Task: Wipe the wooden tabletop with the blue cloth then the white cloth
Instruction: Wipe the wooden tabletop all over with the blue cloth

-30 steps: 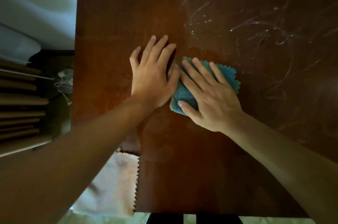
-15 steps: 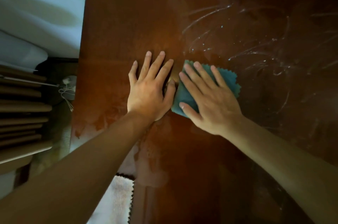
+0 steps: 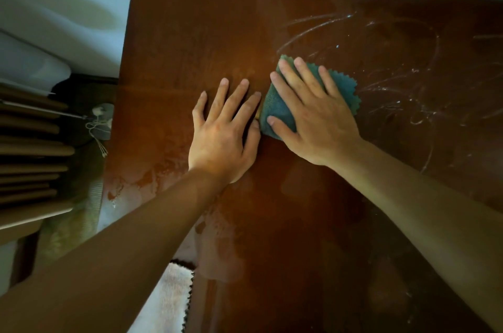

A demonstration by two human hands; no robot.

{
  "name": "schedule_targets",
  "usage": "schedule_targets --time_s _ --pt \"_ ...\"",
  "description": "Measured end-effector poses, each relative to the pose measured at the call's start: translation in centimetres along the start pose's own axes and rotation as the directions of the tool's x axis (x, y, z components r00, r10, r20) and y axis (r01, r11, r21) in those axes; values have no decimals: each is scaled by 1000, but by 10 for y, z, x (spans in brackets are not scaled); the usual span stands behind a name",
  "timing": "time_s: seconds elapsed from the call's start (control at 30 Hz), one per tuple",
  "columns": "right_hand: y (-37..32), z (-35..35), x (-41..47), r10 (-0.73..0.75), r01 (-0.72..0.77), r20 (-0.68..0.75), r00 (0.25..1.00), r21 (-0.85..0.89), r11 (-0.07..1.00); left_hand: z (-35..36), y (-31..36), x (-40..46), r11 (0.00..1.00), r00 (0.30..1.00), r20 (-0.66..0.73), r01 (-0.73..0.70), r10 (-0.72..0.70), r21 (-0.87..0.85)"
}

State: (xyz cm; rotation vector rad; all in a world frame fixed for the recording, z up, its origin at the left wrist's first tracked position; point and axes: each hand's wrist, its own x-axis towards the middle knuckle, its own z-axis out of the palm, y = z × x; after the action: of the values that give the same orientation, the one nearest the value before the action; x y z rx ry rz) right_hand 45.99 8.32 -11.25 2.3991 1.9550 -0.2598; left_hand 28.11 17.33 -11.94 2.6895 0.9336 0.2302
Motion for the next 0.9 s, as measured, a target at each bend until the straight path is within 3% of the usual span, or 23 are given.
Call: schedule_targets --time_s 0.3,0.53,0.77,0.9 --pt "-9 9 -29 -147 147 11 989 -18 989 -3 2 0 1000 1000 25 11 -11 -7" --pt "25 -9 31 -91 90 -24 996 -31 995 2 -2 0 1000 1000 -11 -6 7 22" --pt "-1 -4 -4 -117 120 61 991 -57 991 1 -1 1 1000 1000 -1 -5 5 19" --pt "-2 -1 -17 -143 143 25 989 -4 990 0 1 1 1000 1000 7 5 -6 12"
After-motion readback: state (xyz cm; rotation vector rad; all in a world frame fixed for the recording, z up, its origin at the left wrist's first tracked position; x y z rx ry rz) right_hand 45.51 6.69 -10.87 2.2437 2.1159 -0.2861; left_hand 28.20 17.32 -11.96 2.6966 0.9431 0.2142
